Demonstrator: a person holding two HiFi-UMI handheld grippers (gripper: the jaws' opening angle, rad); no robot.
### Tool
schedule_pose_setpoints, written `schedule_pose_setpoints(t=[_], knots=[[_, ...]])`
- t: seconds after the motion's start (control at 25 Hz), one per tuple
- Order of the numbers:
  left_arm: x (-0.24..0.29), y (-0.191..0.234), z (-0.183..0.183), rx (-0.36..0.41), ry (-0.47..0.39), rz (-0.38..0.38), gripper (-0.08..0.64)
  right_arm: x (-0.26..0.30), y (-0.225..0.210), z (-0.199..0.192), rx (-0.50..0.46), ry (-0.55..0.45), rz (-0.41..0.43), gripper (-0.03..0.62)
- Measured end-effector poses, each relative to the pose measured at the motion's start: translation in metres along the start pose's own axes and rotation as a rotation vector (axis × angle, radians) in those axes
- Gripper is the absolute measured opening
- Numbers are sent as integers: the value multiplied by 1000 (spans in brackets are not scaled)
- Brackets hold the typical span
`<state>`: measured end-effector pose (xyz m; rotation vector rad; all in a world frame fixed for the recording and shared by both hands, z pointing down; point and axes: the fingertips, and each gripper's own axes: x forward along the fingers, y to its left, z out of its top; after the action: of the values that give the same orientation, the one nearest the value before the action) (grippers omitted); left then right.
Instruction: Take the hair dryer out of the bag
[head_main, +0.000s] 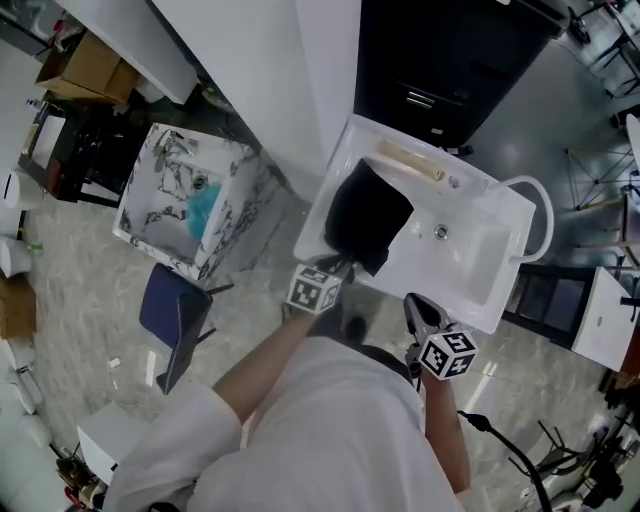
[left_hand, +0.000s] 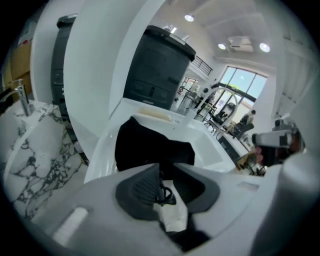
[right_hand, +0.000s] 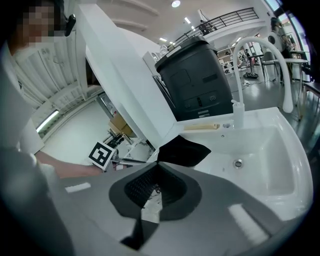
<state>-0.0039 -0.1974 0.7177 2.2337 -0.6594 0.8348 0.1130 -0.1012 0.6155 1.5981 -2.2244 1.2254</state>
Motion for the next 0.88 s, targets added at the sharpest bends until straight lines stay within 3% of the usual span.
schedule_pose_setpoints(t=[0.2,0.56,0.88], knots=[[31,23,1,11,56,36,107,17,-6,3,29,5,-30,5],[83,42,-13,-24,198,32,241,34,-11,5,82,-6,-93,5],[110,44,-22,-92,262,30,259,38,-18,3,128,-20,-152,5]])
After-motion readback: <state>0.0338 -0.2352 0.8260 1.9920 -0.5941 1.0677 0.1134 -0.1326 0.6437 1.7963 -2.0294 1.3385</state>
